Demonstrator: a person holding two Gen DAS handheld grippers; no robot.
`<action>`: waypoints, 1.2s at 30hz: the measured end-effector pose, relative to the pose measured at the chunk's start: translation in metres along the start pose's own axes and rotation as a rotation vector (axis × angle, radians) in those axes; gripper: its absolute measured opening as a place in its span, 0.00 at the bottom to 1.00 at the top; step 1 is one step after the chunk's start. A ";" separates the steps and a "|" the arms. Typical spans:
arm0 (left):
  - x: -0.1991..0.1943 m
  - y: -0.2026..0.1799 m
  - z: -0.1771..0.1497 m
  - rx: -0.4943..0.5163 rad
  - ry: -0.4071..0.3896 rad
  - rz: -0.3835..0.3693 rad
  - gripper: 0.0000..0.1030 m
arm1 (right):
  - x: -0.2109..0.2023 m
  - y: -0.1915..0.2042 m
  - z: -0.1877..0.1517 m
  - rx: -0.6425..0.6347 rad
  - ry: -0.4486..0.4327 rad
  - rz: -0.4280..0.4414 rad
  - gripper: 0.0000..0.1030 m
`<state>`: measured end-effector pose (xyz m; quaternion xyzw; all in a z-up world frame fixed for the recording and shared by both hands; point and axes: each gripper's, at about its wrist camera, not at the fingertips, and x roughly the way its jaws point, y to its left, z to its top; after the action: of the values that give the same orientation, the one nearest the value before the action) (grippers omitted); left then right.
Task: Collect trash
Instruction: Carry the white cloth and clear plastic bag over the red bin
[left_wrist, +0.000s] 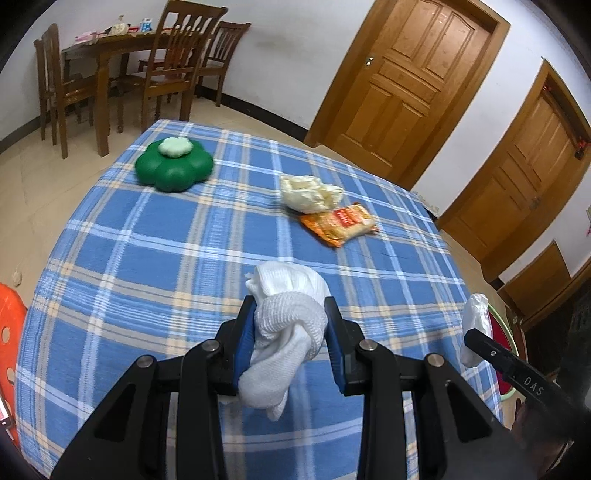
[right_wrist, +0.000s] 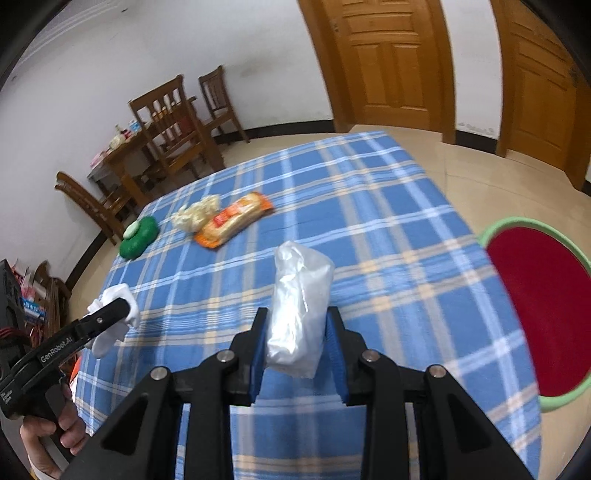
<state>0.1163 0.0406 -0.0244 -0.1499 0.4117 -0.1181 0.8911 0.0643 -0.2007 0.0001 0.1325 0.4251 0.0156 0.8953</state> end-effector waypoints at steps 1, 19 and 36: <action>0.000 -0.003 0.000 0.004 0.001 -0.005 0.34 | -0.003 -0.005 0.000 0.008 -0.005 -0.006 0.32; 0.009 -0.068 -0.006 0.086 0.064 -0.099 0.34 | -0.058 -0.099 -0.013 0.180 -0.114 -0.107 0.32; 0.031 -0.138 -0.011 0.182 0.122 -0.169 0.34 | -0.082 -0.173 -0.029 0.316 -0.149 -0.169 0.32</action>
<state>0.1150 -0.0990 -0.0025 -0.0953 0.4387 -0.2385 0.8612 -0.0252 -0.3725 0.0015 0.2362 0.3644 -0.1365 0.8904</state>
